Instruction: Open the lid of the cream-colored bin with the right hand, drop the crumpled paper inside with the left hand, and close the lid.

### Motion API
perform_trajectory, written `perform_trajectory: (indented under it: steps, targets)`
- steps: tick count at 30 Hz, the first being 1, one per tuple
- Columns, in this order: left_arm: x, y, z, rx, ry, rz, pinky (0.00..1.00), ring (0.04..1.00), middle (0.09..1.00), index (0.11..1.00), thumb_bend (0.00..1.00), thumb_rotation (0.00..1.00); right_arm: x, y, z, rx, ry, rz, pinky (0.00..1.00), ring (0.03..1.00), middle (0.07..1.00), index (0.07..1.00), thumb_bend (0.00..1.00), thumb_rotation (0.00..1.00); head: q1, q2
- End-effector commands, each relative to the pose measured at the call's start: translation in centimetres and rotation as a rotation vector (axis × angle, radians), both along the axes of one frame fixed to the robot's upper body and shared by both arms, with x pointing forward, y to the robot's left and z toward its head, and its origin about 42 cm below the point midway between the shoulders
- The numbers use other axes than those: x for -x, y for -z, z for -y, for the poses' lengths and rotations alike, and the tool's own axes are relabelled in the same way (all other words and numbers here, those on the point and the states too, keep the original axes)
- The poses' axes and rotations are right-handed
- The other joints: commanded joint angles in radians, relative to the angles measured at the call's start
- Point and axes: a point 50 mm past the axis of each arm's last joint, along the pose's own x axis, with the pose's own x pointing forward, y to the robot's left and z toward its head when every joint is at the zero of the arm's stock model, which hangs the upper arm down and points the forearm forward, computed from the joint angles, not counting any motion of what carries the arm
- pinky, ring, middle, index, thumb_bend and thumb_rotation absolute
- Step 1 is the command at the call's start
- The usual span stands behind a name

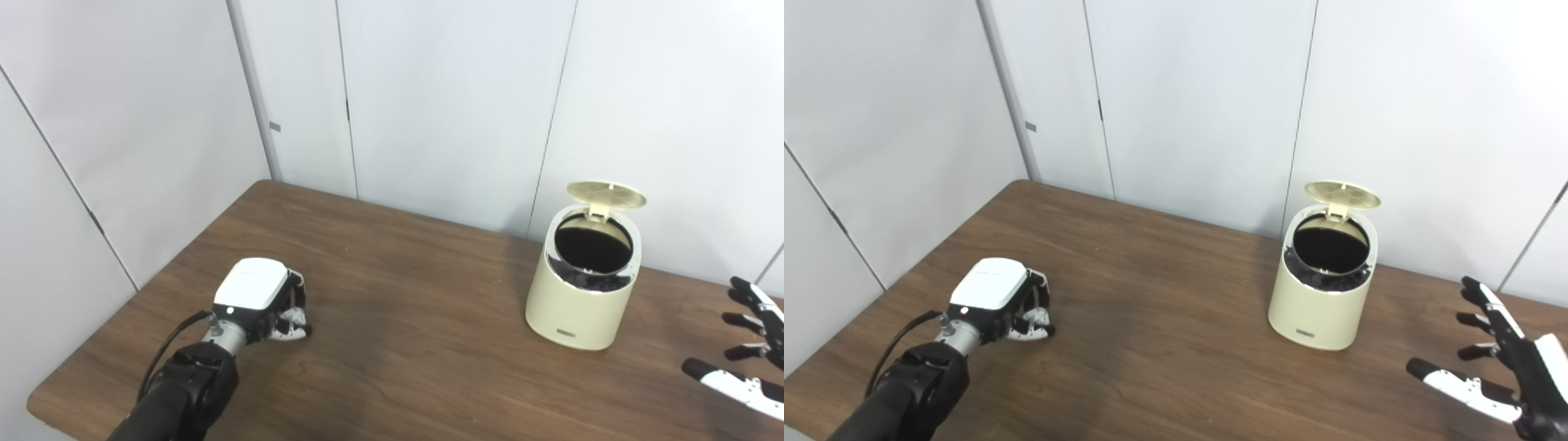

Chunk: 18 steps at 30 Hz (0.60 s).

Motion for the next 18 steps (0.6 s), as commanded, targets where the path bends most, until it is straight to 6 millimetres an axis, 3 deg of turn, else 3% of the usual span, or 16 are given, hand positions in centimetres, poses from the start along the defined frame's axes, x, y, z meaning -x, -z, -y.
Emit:
perform_trajectory:
  steps: [1, 8, 12, 18]
  targets:
    - [0.01, 0.23, -0.59, -0.051, -0.011, -0.034, 0.28, 0.389, 0.417, 0.518, 0.52, 0.00, -0.09, -2.46, 0.07, 0.012, -0.020, 0.098, 0.57, 0.823, 0.915, 0.927, 0.87, 0.54, -0.001, 0.000]
    - [-0.03, 0.32, -0.90, -0.066, -0.020, -0.042, 0.30, 0.408, 0.419, 0.520, 0.52, 0.00, -0.01, -2.45, 0.09, 0.013, -0.025, 0.104, 0.62, 0.836, 0.921, 0.930, 0.83, 0.53, -0.002, 0.003]
    - [0.04, 0.37, -0.87, -0.065, -0.016, -0.037, 0.28, 0.382, 0.472, 0.492, 0.53, 0.00, 0.01, -2.45, 0.09, 0.008, -0.024, 0.105, 0.63, 0.837, 0.919, 0.927, 0.83, 0.53, -0.002, 0.003]
    - [0.06, 0.12, -0.66, -0.095, -0.005, -0.031, 0.23, 0.326, 0.473, 0.488, 0.53, 0.00, 0.09, -2.52, -0.02, 0.006, -0.021, 0.102, 0.64, 0.839, 0.918, 0.926, 0.82, 0.53, 0.001, 0.005]
